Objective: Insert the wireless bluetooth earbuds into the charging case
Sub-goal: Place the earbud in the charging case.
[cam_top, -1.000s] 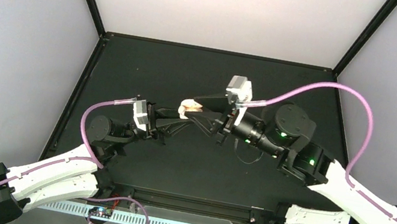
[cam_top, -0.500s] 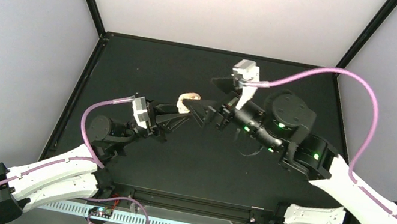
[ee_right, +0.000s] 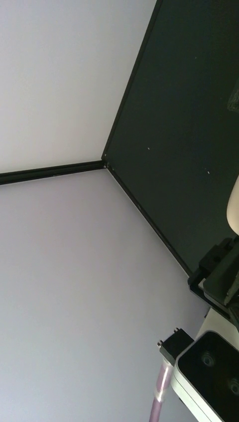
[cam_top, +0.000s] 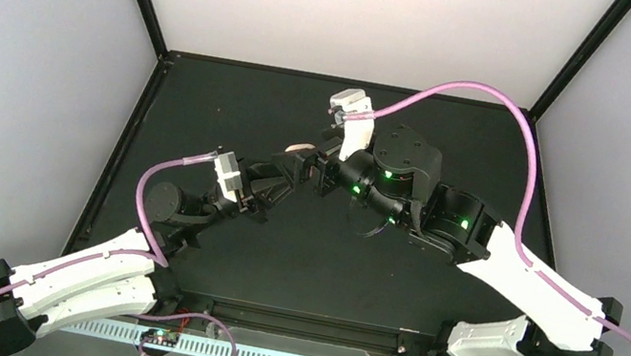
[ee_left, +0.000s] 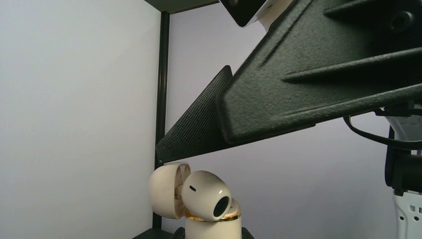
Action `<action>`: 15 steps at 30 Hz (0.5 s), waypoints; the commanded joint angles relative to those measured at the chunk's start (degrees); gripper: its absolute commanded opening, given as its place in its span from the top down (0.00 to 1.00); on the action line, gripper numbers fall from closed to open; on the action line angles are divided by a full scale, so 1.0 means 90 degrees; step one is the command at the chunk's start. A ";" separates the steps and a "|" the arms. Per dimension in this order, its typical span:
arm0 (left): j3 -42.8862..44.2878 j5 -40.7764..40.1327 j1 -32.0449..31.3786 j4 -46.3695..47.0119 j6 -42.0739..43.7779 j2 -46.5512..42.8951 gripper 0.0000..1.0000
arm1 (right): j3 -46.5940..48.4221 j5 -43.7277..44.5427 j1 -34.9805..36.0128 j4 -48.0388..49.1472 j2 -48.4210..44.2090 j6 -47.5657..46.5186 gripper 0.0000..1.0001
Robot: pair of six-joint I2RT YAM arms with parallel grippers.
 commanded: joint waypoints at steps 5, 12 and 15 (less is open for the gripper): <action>0.0299 -0.0091 -0.0027 -0.0039 0.0128 -0.0141 0.98 | 0.0233 0.0598 0.0033 -0.0484 0.0162 0.0104 0.00; 0.0290 -0.0100 -0.0024 -0.0066 0.0128 -0.0181 0.98 | 0.0222 0.0709 0.0031 -0.0619 0.0161 0.0136 0.00; 0.0272 -0.0119 -0.0028 -0.0071 0.0128 -0.0217 0.98 | 0.0168 0.0772 0.0039 -0.0629 0.0108 0.0146 0.00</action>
